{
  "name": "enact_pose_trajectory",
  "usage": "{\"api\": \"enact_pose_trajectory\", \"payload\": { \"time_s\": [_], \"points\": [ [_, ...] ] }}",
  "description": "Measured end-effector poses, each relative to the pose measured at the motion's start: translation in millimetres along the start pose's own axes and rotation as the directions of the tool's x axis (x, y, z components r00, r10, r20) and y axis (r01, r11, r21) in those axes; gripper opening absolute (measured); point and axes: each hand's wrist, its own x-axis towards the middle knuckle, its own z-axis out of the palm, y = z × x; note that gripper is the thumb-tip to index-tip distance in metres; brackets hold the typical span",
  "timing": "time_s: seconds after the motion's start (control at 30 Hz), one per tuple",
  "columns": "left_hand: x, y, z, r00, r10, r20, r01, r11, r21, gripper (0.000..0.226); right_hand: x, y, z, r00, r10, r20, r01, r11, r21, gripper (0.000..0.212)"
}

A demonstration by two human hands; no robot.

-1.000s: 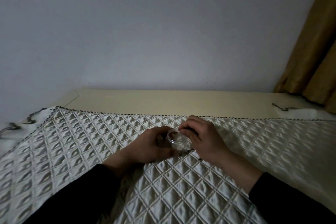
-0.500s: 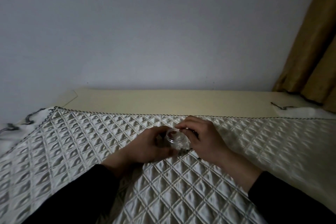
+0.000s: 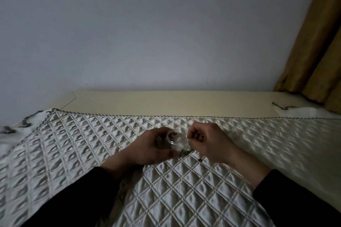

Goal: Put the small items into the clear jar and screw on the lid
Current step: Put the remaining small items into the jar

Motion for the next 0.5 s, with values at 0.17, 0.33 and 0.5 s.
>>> {"api": "enact_pose_trajectory", "payload": {
  "time_s": [0.17,0.33,0.5],
  "points": [
    [0,-3,2,1.000,0.002,-0.015,-0.002,1.000,-0.027,0.072,-2,7,-2,0.972,0.145,0.184,-0.144,0.989,-0.021,0.032],
    [1,-5,1,1.000,-0.001,-0.005,0.001,1.000,-0.014,0.064,-3,6,1,0.956,0.211,0.205,-0.191,0.975,-0.113,0.056],
    [2,-6,0,1.000,0.009,-0.004,-0.009,1.000,0.012,0.064,-4,2,9,0.961,0.222,0.166,-0.170,0.946,-0.276,0.067]
  ]
}}
